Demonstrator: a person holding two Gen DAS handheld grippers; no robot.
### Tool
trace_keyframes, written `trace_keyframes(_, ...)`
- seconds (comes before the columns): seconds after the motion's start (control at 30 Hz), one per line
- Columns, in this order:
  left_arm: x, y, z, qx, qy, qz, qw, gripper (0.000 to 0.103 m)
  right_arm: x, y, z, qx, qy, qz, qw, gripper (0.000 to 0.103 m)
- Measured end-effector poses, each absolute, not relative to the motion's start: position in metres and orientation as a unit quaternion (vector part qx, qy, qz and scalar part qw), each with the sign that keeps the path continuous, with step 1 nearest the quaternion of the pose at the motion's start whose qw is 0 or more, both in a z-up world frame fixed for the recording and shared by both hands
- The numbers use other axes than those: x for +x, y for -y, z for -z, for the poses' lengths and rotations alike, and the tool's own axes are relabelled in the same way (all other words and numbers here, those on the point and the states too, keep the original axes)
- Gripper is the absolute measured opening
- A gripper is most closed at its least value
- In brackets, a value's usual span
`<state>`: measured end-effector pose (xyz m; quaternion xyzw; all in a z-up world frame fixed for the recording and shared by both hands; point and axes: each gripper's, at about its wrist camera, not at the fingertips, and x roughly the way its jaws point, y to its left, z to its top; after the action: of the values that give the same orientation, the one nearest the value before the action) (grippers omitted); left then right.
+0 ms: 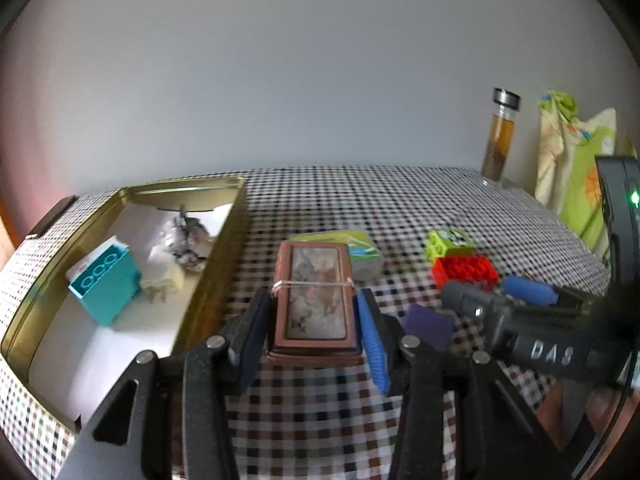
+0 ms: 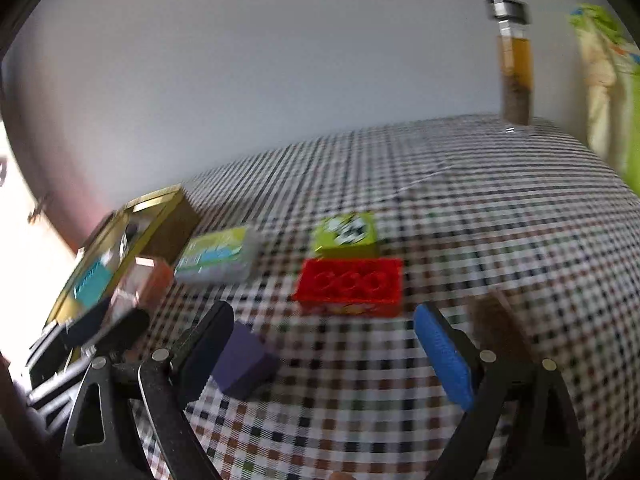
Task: Organize rigid objects
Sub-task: 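Grasp the brown framed card case with the left tool while the right tool approaches the purple block, then close the right tool on the purple block and lift it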
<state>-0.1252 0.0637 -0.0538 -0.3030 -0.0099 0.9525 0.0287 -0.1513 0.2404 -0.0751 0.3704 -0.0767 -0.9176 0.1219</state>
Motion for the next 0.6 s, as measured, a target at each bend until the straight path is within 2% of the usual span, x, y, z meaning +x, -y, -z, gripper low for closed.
trace_keyframes(0.33, -0.131, -0.050, 0.059, -0.313, 0.049, -0.949, 0.012, 0.044, -0.148, -0.210, 0.078, 0.374, 0.000, 0.914, 0.156, 0.093)
trace_keyframes(0.6, -0.131, -0.047, 0.062, -0.321, 0.048, -0.946, 0.011, 0.044, -0.156, -0.194, 0.089, 0.405, -0.026, 0.895, 0.186, 0.083)
